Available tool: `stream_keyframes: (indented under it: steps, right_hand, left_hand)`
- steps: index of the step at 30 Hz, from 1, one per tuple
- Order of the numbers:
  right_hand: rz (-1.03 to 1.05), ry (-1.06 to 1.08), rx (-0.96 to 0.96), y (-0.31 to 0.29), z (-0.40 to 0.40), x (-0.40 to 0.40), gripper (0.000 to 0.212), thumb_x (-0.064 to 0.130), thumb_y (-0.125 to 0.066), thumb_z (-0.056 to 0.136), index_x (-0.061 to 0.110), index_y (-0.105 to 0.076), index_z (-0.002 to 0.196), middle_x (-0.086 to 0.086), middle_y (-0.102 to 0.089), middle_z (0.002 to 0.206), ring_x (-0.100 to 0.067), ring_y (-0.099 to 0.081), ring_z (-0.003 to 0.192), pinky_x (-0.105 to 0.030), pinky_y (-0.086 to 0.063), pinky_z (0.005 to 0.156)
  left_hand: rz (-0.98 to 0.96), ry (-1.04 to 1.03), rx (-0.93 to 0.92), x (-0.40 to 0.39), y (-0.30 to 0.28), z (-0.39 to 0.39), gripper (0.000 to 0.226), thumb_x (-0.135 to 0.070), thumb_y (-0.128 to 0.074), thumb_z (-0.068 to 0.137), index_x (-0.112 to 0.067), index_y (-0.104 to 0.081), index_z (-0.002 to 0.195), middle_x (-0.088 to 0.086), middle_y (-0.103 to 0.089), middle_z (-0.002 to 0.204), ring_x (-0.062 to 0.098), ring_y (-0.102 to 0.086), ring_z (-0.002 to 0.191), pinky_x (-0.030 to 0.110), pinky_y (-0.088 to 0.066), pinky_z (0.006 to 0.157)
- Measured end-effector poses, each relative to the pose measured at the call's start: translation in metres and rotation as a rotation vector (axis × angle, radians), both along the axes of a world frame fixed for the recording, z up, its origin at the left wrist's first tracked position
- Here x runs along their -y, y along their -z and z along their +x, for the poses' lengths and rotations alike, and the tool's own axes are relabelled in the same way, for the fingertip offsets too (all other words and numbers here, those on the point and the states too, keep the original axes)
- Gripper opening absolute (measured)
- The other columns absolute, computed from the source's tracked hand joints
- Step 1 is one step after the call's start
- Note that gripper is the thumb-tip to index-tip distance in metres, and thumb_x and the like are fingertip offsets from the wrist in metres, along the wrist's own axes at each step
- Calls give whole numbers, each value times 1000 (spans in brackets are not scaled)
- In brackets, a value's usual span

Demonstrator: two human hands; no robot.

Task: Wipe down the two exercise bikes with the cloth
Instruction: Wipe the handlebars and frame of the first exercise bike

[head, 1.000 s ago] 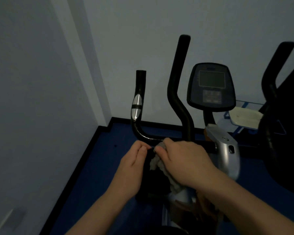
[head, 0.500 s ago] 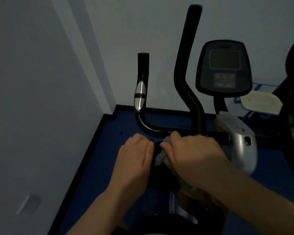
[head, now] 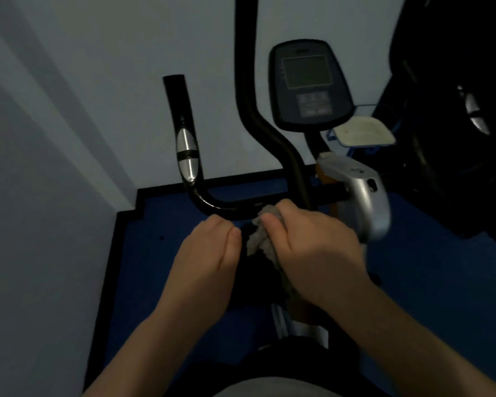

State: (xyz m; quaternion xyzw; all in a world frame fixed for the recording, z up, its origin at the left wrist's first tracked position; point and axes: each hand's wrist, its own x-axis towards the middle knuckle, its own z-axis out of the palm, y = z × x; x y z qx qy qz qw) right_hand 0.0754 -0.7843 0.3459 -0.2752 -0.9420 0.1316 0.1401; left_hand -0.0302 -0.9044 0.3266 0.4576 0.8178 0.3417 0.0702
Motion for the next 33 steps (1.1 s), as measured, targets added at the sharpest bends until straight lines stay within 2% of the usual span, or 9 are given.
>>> stream_keyframes:
  steps: [5,8,10,13,18,23,27,29,33]
  right_hand:
    - [-250,116,-42,-3,10,0,45,60,-20,92,27,-49,80,9,-56,68,-11,-55,65,-32,-38,55]
    - [-185,162,106,-5,-7,-7,51,58,-24,97,24,-52,71,7,-55,68,-13,-53,64,-31,-33,54]
    - [-40,309,-2,5,-3,6,48,57,-26,97,23,-49,71,11,-48,63,-8,-43,57,-23,-25,48]
    - [-62,449,-227,19,10,38,40,56,-27,95,26,-47,79,13,-52,67,-2,-42,56,-13,-24,48]
    - [-53,440,-246,15,1,27,41,44,-38,98,14,-58,78,3,-52,68,-19,-54,71,-37,-39,66]
    - [-271,641,-608,46,4,62,40,62,-30,94,30,-53,86,11,-59,75,-3,-57,73,-25,-45,61]
    - [-342,555,-908,48,-2,51,28,33,-43,99,26,-51,72,16,-57,64,1,-55,63,-14,-40,58]
    - [-397,615,-1065,54,-9,59,30,36,-44,99,26,-57,74,15,-62,68,2,-59,66,-13,-43,61]
    - [-719,832,-1332,79,-34,106,30,52,-37,92,55,-67,88,37,-65,87,17,-61,89,-2,-44,71]
  left_hand:
    - [7,141,131,2,7,-15,33,-36,-31,92,-15,-56,84,-11,-45,77,5,-41,76,26,-33,66]
    - [89,188,551,0,10,-17,30,-35,-37,92,-32,-42,62,-11,-43,69,8,-42,66,34,-33,64]
    - [126,223,598,0,15,-19,32,-34,-38,92,-30,-41,61,-9,-43,70,8,-43,67,33,-34,65]
    - [158,304,604,3,18,-22,27,-38,-39,95,-28,-56,77,-5,-55,83,12,-54,78,38,-43,73]
    - [53,457,537,-1,11,-33,38,-41,-34,95,-45,-49,130,-23,-57,122,-3,-54,113,29,-45,94]
    - [43,518,477,-8,9,-43,40,-34,-34,96,-43,-50,132,-24,-55,126,-7,-52,115,24,-44,97]
    - [105,552,528,-11,14,-41,38,-24,-35,100,-41,-55,127,-24,-62,115,-6,-58,107,8,-44,82]
    - [159,534,561,-10,17,-38,38,-25,-34,98,-38,-57,126,-21,-64,112,-4,-59,105,6,-44,79]
    - [218,506,666,-8,24,-33,39,-31,-35,95,-36,-59,125,-19,-66,109,-1,-61,103,9,-46,79]
